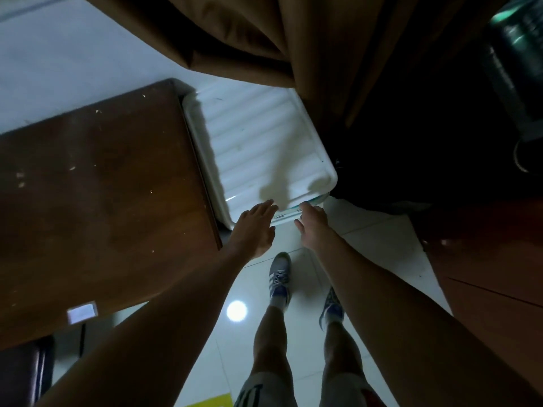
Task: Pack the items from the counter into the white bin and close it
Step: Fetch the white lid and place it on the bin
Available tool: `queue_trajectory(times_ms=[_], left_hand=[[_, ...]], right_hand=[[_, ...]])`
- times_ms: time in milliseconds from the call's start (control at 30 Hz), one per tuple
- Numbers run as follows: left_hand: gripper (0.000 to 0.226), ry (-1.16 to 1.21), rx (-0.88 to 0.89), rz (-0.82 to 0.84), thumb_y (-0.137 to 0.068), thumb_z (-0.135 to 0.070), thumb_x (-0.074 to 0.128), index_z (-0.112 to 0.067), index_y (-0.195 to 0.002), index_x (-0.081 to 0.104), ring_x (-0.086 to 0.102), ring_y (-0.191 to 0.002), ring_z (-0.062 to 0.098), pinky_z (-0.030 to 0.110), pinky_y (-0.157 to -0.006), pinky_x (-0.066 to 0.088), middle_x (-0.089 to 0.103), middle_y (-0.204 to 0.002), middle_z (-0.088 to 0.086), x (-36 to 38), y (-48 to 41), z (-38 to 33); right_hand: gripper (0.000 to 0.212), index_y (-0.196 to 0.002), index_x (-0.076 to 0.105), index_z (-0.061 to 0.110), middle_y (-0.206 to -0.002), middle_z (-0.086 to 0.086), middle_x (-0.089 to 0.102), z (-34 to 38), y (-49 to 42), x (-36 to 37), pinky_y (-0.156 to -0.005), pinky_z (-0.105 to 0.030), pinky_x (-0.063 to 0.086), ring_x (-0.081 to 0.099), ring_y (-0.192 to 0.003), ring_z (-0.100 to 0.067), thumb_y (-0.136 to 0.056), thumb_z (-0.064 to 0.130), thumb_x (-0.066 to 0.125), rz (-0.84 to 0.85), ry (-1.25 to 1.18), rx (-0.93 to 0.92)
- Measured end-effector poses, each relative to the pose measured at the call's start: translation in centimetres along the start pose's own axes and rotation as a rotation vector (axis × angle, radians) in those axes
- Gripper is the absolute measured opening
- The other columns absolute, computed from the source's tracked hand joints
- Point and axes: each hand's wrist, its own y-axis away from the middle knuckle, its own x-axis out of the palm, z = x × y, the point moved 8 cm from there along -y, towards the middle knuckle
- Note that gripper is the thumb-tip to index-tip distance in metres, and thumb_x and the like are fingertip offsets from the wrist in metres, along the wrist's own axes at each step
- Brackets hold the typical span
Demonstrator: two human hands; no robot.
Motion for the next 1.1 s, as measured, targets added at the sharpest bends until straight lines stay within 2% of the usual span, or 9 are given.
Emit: queue_trajectory(times_ms=[67,133,267,433,533,633,833,967,1100], left_hand=[[0.056,0.001,0.008,0.025,-0.097,-0.024,0.050,-0.019,-0.150,0.031,0.024,-0.146,0.020,0.038,-0.115,0.026,0.023,-0.160,0.001,0.4,-0.2,0.4],[0.057,0.011,0.013,0.034,-0.097,-0.024,0.051,-0.019,-0.150,0.030,0.024,-0.146,0.020,0.038,-0.116,0.025,0.022,-0.160,0.001,0.7,-0.5,0.9],[0.056,0.013,0.032,0.039,-0.097,-0.023,0.050,-0.018,-0.150,0.031,0.025,-0.146,0.020,0.038,-0.115,0.026,0.024,-0.160,0.002,1.0,-1.1,1.1],[0.056,0.028,0.049,-0.009,-0.097,-0.015,0.047,-0.015,-0.150,0.031,0.029,-0.144,0.022,0.037,-0.115,0.028,0.028,-0.158,0.003,0.2,-1.7,0.4],[0.056,0.016,0.109,-0.043,-0.093,-0.009,0.047,-0.013,-0.148,0.034,0.037,-0.137,0.025,0.036,-0.111,0.032,0.036,-0.153,0.005,-1.3,-1.2,-1.1],[0.054,-0.002,0.174,-0.102,-0.089,-0.004,0.049,-0.011,-0.142,0.042,0.042,-0.130,0.027,0.037,-0.105,0.038,0.043,-0.144,0.007,-2.9,-0.6,-2.7],[0.054,-0.072,0.210,-0.118,-0.094,-0.013,0.050,-0.013,-0.146,0.037,0.031,-0.141,0.024,0.035,-0.113,0.031,0.030,-0.156,0.006,-6.0,0.3,-5.7],[0.054,-0.163,0.326,-0.086,-0.097,-0.019,0.044,-0.015,-0.150,0.032,0.024,-0.146,0.023,0.035,-0.117,0.025,0.019,-0.161,0.004,-7.1,1.6,-10.1],[0.055,-0.226,0.442,-0.053,-0.099,-0.024,0.039,-0.017,-0.152,0.028,0.019,-0.148,0.024,0.037,-0.118,0.021,0.014,-0.162,0.005,-6.8,2.8,-15.9]], right_hand=[[0.042,-0.138,0.046,0.007,-0.087,0.002,0.051,0.3,-0.8,0.3,-0.088,-0.031,0.047,0.054,-0.092,-0.015,-0.097,0.020,0.049,0.007,0.041,-0.027],[0.043,-0.139,0.043,0.003,-0.084,0.005,0.046,0.6,-1.5,1.1,-0.095,-0.034,0.045,0.049,-0.100,-0.018,-0.098,0.016,0.048,0.060,0.021,-0.033],[0.018,-0.117,0.043,0.012,-0.086,0.003,0.047,0.5,-2.6,2.0,-0.089,-0.025,0.043,0.049,-0.103,-0.019,-0.100,0.018,0.046,0.116,-0.035,0.011],[0.021,-0.115,0.042,0.013,-0.094,-0.001,0.053,0.3,-2.2,2.4,-0.080,-0.030,0.053,0.059,-0.084,-0.016,-0.101,0.028,0.046,0.172,-0.102,-0.001],[0.030,-0.116,0.050,0.009,-0.103,-0.008,0.058,0.6,-0.8,1.8,-0.077,-0.030,0.056,0.060,-0.098,-0.017,-0.097,0.032,0.055,0.185,-0.146,-0.014],[0.037,-0.126,0.050,0.009,-0.119,-0.014,0.058,1.0,0.8,0.7,-0.069,-0.028,0.058,0.059,-0.112,-0.021,-0.096,0.029,0.058,0.167,-0.151,-0.025],[0.033,-0.123,0.052,0.009,-0.124,-0.016,0.058,1.6,4.6,-3.2,-0.090,-0.040,0.055,0.056,-0.117,-0.029,-0.097,0.027,0.059,0.130,-0.204,-0.020],[0.046,-0.140,0.042,0.007,-0.135,-0.018,0.052,1.8,7.6,-8.3,-0.088,-0.042,0.051,0.054,-0.116,-0.033,-0.099,0.024,0.054,0.075,-0.214,-0.049],[0.040,-0.136,0.046,0.006,-0.127,-0.016,0.057,2.0,10.7,-14.2,-0.083,-0.043,0.051,0.057,-0.097,-0.028,-0.101,0.025,0.051,0.006,-0.264,-0.104]])
